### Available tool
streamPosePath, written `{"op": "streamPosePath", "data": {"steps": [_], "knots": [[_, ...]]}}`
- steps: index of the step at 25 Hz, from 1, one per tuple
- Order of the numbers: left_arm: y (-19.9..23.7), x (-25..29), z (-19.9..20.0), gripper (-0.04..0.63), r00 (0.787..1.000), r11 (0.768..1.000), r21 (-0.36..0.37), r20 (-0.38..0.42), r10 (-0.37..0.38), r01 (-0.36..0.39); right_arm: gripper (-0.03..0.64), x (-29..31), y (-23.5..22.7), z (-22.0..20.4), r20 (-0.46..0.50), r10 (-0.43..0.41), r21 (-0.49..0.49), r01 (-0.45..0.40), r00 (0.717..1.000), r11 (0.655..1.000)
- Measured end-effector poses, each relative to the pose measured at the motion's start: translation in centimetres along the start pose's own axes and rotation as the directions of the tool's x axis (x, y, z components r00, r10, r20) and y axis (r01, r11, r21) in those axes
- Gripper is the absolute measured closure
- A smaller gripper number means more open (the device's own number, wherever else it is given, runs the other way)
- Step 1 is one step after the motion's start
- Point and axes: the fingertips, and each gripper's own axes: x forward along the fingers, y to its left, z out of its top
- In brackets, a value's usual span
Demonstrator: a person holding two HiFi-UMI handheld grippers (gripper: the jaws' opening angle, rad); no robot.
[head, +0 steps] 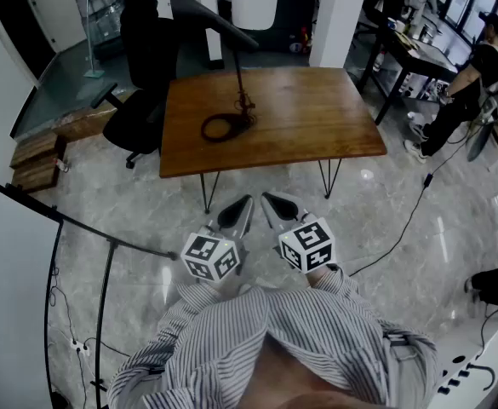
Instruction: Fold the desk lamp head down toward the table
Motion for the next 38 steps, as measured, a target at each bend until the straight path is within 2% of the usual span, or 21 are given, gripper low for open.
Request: {"op": "streamPosePath", "data": {"steps": [9,16,21,25,28,31,35,38], "knots": [[-0.5,1.2,-0.6,0.591,1.000,1.000,-0.023,-0.009,-0.012,0.012,0.617,0.1,-0.7,-0.4,-0.010,0.013,0.012,-0.013,1.000,1.000],[0.6,0.8,-0.6,0.591,1.000,0.999,-0.041,-0.011,0.014,-0.014,0.617,0.6,-0.4,-0.4,-0.019,0.025,0.009,-0.024,1.000,1.000],[1.1,1.8,-0.6,0.591,1.000,0.998,-0.052,-0.010,0.023,-0.023,0.615,0.2,-1.6,0.7,0.066,0.001,0.020,-0.002,0.998,1.000],[1.4,2.9,-0.8,0.591,1.000,0.999,-0.045,-0.007,0.019,-0.019,0.615,0.4,-3.5,0.7,0.085,-0.031,0.014,0.030,0.996,0.999],[2.4,3.8,-0.3,0.591,0.999,0.999,-0.031,-0.002,0.036,-0.036,0.615,1.6,-5.1,0.9,0.069,-0.057,-0.014,0.058,0.996,0.998],[3.6,4.9,0.1,0.591,0.998,0.998,-0.031,0.006,0.061,-0.061,0.615,2.8,-6.1,1.3,0.066,-0.043,-0.029,0.045,0.997,0.999],[5.7,6.6,0.1,0.591,0.997,0.996,-0.018,-0.002,0.083,-0.083,0.615,5.2,-7.8,0.9,0.057,-0.045,-0.012,0.046,0.997,0.999],[8.7,8.2,1.0,0.591,0.996,0.996,-0.022,0.024,0.090,-0.089,0.615,8.3,-9.5,1.1,0.051,-0.045,-0.007,0.046,0.998,0.999]]}}
